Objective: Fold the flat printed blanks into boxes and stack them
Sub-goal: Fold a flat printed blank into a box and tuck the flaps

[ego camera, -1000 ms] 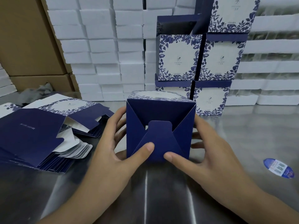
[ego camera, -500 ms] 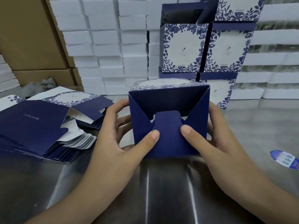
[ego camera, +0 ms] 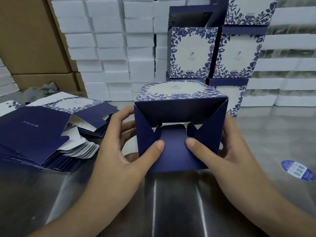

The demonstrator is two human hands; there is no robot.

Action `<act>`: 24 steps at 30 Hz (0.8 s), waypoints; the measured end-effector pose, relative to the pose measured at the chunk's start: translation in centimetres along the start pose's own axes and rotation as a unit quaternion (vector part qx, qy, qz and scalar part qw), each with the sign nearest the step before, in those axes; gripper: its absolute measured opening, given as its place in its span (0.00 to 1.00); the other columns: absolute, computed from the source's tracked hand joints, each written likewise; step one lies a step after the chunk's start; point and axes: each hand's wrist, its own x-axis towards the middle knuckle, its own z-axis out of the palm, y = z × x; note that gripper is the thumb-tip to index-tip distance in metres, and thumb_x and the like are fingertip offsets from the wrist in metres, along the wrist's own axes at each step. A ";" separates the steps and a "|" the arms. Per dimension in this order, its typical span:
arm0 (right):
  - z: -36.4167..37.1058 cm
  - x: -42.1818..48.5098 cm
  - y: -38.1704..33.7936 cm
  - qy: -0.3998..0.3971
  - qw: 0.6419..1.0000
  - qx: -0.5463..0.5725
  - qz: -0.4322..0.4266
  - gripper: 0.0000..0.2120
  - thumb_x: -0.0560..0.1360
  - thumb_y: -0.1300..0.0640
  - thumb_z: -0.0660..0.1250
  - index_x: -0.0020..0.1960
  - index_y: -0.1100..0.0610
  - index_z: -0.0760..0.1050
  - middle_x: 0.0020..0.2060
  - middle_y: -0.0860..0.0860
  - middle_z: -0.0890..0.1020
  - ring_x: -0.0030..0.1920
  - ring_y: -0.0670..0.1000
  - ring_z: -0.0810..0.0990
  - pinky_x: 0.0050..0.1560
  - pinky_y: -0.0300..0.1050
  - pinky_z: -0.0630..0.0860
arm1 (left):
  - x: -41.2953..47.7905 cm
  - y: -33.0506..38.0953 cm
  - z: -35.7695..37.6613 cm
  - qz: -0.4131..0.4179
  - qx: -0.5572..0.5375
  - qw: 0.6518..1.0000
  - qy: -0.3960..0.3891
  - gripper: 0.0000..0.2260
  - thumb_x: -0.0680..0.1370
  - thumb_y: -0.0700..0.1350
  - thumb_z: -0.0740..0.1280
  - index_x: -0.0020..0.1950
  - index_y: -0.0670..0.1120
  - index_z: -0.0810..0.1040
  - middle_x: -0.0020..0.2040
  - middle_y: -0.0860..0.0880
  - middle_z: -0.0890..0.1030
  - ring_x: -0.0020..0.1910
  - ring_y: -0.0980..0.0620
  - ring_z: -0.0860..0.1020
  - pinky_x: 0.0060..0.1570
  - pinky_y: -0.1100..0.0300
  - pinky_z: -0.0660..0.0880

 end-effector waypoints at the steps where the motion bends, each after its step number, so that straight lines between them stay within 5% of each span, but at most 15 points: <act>1: 0.0 0.0 0.0 -0.003 1.000 0.005 0.005 0.28 0.78 0.55 0.75 0.75 0.42 0.70 0.65 0.43 0.82 0.54 0.43 0.87 0.49 0.34 0.82 | 0.0 0.1 -0.1 -0.002 -0.008 1.000 0.000 0.28 0.75 0.49 0.77 0.73 0.54 0.73 0.67 0.55 0.82 0.70 0.54 0.78 0.52 0.69 0.80; 5: -0.2 -0.1 -0.3 -0.012 1.000 -0.001 0.017 0.25 0.78 0.45 0.70 0.74 0.39 0.71 0.68 0.42 0.81 0.56 0.43 0.87 0.52 0.33 0.81 | 0.1 0.1 -0.3 -0.029 -0.017 0.999 -0.001 0.26 0.75 0.60 0.72 0.72 0.56 0.75 0.68 0.55 0.81 0.70 0.54 0.78 0.56 0.62 0.80; 8: -0.1 -0.2 -0.5 -0.012 1.000 -0.016 0.018 0.24 0.78 0.43 0.67 0.74 0.37 0.70 0.68 0.43 0.80 0.57 0.44 0.86 0.56 0.46 0.83 | 0.0 0.1 -0.2 -0.027 -0.020 0.999 -0.007 0.25 0.76 0.59 0.71 0.72 0.55 0.74 0.69 0.53 0.81 0.71 0.52 0.77 0.59 0.63 0.79; 11: -0.2 -0.5 -0.7 -0.025 0.999 0.002 0.026 0.24 0.79 0.37 0.65 0.75 0.37 0.69 0.67 0.45 0.82 0.63 0.47 0.85 0.63 0.54 0.78 | -0.1 0.4 -0.2 -0.032 -0.034 0.999 -0.017 0.24 0.77 0.61 0.70 0.72 0.57 0.75 0.69 0.53 0.81 0.71 0.51 0.78 0.65 0.52 0.78; 14: -0.3 -0.6 -1.0 -0.053 0.998 0.002 0.038 0.30 0.76 0.30 0.63 0.76 0.36 0.68 0.67 0.43 0.82 0.61 0.46 0.85 0.58 0.51 0.80 | 0.0 0.7 -0.3 -0.065 -0.084 0.994 -0.035 0.23 0.77 0.63 0.68 0.71 0.60 0.77 0.69 0.53 0.82 0.71 0.50 0.78 0.69 0.44 0.73; 16: -0.1 -0.6 -1.2 -0.067 0.997 -0.017 0.029 0.32 0.74 0.31 0.66 0.77 0.35 0.66 0.69 0.40 0.80 0.59 0.45 0.86 0.52 0.46 0.84 | -0.1 1.0 -0.1 -0.054 -0.066 0.995 -0.055 0.27 0.78 0.62 0.69 0.75 0.56 0.74 0.71 0.51 0.81 0.72 0.48 0.77 0.68 0.48 0.76; 20: 0.1 -0.5 -1.0 -0.054 0.997 -0.047 0.018 0.33 0.75 0.39 0.73 0.77 0.33 0.65 0.71 0.39 0.78 0.57 0.48 0.87 0.55 0.50 0.85 | -0.1 0.9 -0.1 -0.043 -0.012 0.999 -0.022 0.30 0.74 0.57 0.76 0.75 0.56 0.73 0.69 0.53 0.81 0.70 0.50 0.78 0.61 0.61 0.80; 24: 0.0 -0.4 -0.7 -0.042 0.998 -0.039 0.019 0.33 0.74 0.40 0.75 0.76 0.33 0.66 0.70 0.39 0.78 0.55 0.49 0.88 0.54 0.42 0.85 | 0.0 0.7 0.0 -0.044 0.011 0.999 -0.006 0.30 0.73 0.54 0.77 0.74 0.57 0.73 0.67 0.56 0.82 0.69 0.53 0.79 0.60 0.62 0.80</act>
